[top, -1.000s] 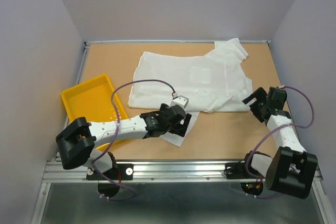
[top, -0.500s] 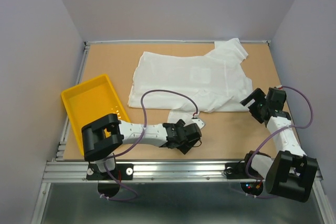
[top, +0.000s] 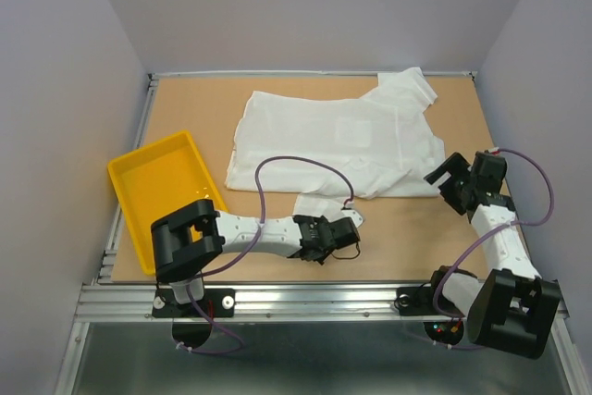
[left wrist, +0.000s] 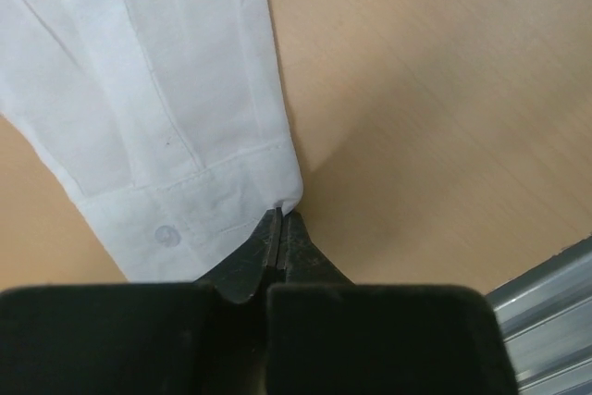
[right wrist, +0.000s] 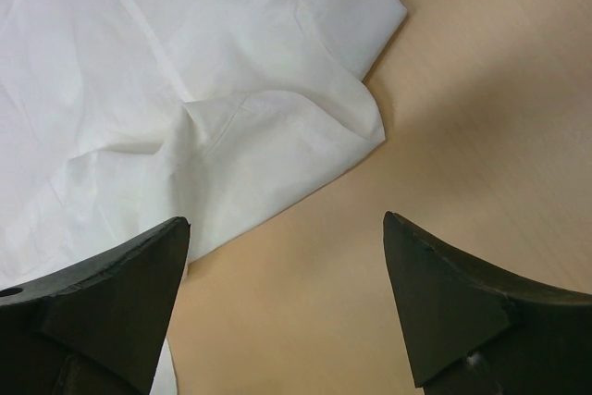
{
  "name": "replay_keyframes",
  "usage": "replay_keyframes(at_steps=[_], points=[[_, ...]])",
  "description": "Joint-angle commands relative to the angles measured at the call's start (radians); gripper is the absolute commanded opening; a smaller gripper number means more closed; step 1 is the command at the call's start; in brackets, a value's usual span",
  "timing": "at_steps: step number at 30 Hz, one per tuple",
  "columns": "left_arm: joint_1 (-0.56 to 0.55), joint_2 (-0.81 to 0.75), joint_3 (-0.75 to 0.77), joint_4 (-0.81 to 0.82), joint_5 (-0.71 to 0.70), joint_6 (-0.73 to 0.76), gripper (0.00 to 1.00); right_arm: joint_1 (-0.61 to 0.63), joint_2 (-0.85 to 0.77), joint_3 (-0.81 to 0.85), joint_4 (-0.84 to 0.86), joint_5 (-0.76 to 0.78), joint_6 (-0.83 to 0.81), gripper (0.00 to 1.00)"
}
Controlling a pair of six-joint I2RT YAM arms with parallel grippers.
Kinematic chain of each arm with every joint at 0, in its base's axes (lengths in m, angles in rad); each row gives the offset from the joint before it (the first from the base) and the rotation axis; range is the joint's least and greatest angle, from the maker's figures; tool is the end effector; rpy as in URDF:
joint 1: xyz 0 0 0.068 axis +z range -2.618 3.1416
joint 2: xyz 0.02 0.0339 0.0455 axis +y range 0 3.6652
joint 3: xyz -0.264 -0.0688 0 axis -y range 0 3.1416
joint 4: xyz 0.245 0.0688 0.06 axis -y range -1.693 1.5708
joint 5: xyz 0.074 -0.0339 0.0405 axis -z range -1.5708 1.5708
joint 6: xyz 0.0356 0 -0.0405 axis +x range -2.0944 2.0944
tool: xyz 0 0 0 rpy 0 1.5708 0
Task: Fold and stack the long sleeve shirts
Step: Fold the shirt
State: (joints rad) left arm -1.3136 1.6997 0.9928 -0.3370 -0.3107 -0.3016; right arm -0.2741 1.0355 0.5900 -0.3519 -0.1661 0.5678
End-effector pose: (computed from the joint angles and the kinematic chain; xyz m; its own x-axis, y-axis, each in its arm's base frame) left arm 0.0953 -0.3197 0.1685 -0.4719 0.6821 -0.5587 0.7766 0.6215 0.1030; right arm 0.2023 -0.0508 0.2111 -0.4970 0.6907 -0.5253 0.5018 0.7226 0.4754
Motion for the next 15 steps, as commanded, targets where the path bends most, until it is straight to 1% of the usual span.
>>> replay_keyframes(at_steps=[1, 2, 3, 4, 5, 6, 8, 10, 12, 15], points=[[0.004, -0.069, 0.113, -0.086, -0.115, 0.031, 0.00, 0.004, -0.035, 0.091, -0.007, -0.018, -0.020, 0.90], [0.004, -0.080, 0.138, -0.123, -0.149, 0.039, 0.00, 0.006, -0.040, 0.099, -0.010, -0.027, -0.023, 0.90], [0.004, -0.104, 0.164, -0.141, -0.230, 0.048, 0.00, 0.006, -0.040, 0.108, -0.013, -0.036, -0.031, 0.90], [0.007, -0.116, 0.190, -0.158, -0.273, 0.056, 0.00, 0.006, -0.038, 0.114, -0.013, -0.045, -0.035, 0.90], [0.010, -0.130, 0.239, -0.180, -0.315, 0.082, 0.00, 0.012, -0.037, 0.119, -0.015, -0.056, -0.037, 0.90], [0.014, -0.155, 0.283, -0.183, -0.390, 0.096, 0.00, 0.015, -0.034, 0.126, -0.013, -0.081, -0.045, 0.90], [0.043, -0.192, 0.325, -0.171, -0.465, 0.154, 0.00, 0.030, -0.032, 0.134, -0.013, -0.102, -0.057, 0.90], [0.071, -0.213, 0.358, -0.130, -0.487, 0.217, 0.00, 0.039, -0.031, 0.140, -0.013, -0.113, -0.068, 0.90], [0.129, -0.233, 0.400, -0.036, -0.482, 0.323, 0.00, 0.053, -0.023, 0.146, -0.013, -0.133, -0.077, 0.90], [0.206, -0.212, 0.475, 0.062, -0.485, 0.445, 0.00, 0.076, -0.011, 0.156, -0.012, -0.174, -0.088, 0.90]])
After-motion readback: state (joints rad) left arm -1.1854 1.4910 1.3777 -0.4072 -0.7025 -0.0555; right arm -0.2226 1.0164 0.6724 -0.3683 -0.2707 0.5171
